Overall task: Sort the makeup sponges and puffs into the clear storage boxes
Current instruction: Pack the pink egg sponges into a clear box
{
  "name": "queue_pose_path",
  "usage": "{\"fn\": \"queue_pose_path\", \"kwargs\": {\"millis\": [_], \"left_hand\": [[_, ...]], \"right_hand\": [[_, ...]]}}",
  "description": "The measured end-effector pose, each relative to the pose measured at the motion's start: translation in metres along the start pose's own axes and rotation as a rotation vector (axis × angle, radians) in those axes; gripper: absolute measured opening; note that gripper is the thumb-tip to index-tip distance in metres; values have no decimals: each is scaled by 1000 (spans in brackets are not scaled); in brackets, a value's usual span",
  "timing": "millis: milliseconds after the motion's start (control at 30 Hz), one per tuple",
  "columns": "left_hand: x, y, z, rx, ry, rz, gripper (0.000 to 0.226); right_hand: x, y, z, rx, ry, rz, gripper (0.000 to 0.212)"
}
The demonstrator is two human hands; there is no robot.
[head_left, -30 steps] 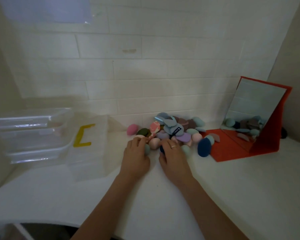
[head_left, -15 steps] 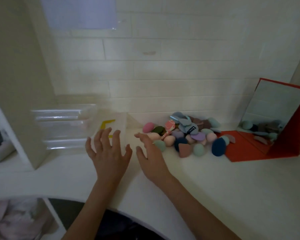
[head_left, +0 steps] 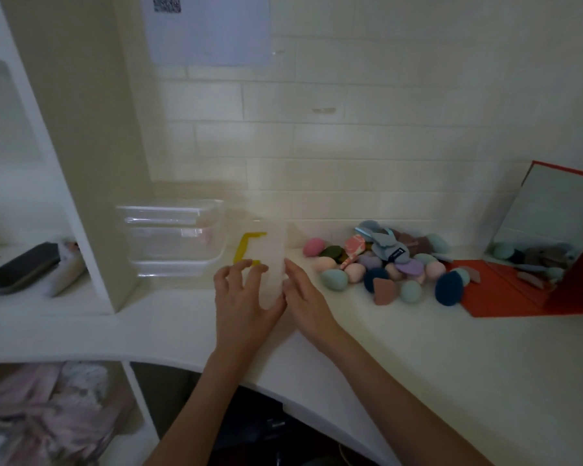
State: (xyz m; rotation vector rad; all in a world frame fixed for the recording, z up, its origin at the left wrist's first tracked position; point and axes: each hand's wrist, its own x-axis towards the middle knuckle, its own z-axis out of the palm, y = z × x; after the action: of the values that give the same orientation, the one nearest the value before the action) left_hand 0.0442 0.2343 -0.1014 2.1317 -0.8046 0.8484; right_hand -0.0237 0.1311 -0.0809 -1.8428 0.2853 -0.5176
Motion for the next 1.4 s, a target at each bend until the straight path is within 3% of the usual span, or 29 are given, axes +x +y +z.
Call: {"fn": "queue_pose_path", "kwargs": {"millis": [100,200,367,533,633,700,800,867,1067,1400], "left_hand": [[2,-3,-4,-96,-107,63,55],[6,-11,-13,-209,-81,70,50],[40,-37,-21,39,183,46,39],[80,-63,-30,201,206,-3,50],[94,-68,-32,224,151,28,57],[99,-75,-33,266,56,-41,57],[103,-84,-36,309,-158,-155,51],[105,-85,-40,299,-212,-163,40],[102,-72,-51,272,-153,-59,30],[88,-14,-47,158,-42,253,34]], "right_hand": [[6,-3,5,115,68,40,40],[9,-10,7,127,116,21,39],[11,-12,13,57,98,6,47],[22,-8,21,-170,188,-120,52],[27,-17,23,-430,264,-306,42],[30,-29,26,-494,281,-409,36],[39,-46,35,-533,174,-494,35],[47,-55,43,-585,97,-492,35],[55,-71,51,-530,47,-496,46],[46,-89,2,-374,257,-571,36]]}}
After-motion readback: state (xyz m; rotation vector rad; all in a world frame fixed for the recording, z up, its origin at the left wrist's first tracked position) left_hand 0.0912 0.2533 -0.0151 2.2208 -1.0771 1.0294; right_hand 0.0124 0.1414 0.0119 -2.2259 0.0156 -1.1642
